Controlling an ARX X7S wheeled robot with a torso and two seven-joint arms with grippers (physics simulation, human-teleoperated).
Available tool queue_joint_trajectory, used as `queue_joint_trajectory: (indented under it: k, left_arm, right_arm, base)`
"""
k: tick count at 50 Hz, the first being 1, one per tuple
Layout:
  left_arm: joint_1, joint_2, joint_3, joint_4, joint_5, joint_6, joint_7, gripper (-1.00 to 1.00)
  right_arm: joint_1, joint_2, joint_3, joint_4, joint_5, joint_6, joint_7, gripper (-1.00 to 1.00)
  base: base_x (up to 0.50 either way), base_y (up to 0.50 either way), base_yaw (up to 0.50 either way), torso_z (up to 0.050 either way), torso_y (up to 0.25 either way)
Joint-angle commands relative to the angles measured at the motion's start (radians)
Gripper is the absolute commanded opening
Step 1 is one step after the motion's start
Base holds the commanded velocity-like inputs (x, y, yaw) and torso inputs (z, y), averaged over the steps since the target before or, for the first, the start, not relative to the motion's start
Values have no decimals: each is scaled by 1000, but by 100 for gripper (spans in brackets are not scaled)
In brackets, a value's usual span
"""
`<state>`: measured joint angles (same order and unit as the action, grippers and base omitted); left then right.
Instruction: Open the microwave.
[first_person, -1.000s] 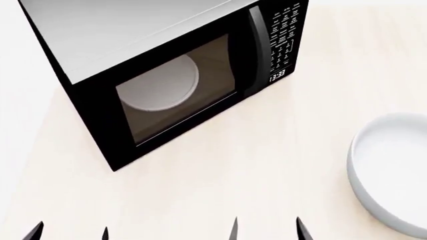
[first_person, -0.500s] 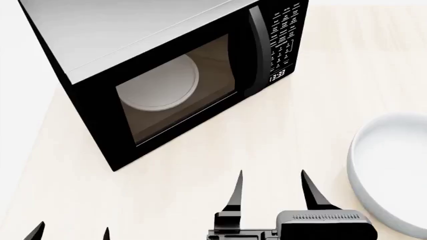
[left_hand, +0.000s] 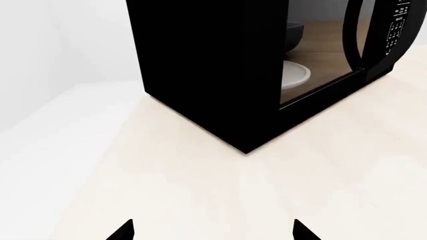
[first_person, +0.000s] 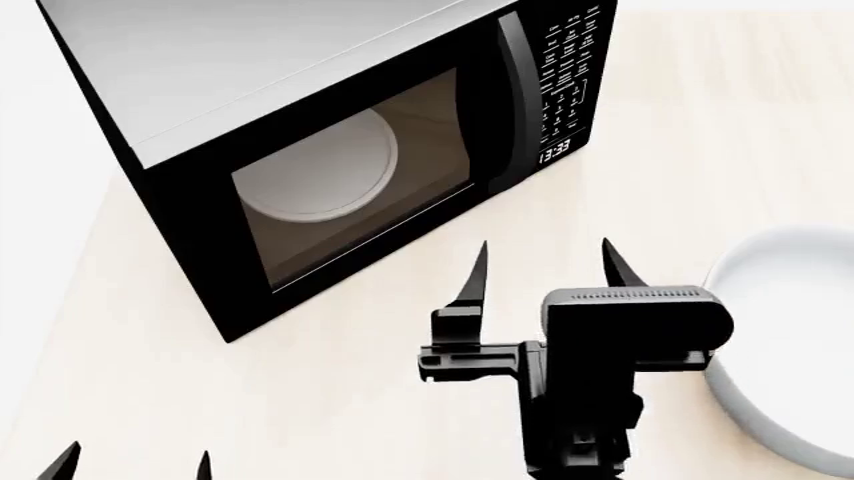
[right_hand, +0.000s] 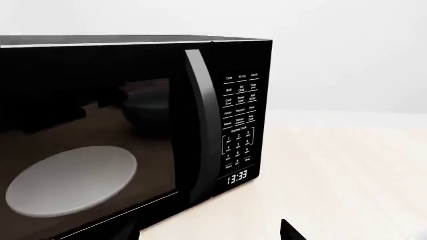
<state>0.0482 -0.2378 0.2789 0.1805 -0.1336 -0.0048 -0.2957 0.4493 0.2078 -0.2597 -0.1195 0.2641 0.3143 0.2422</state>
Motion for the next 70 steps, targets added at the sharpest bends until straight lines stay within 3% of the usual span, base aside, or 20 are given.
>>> queue_joint_trajectory:
  k: [1, 32, 70]
  left_arm:
    - [1, -6, 2, 4, -7, 1, -5, 100]
    - [4, -20, 17, 18, -7, 1, -22, 100]
    - [-5, -32, 28, 9, -20, 7, -33, 100]
  right_arm:
    - [109, -9, -3, 58, 10, 52, -2, 100]
    - [327, -73, -22, 402, 2, -45, -39, 100]
    - [474, -132, -54, 709, 1, -148, -20, 100]
  base:
    - [0, 0, 0, 0, 0]
    - [0, 0, 0, 0, 0]
    - [0, 0, 0, 0, 0]
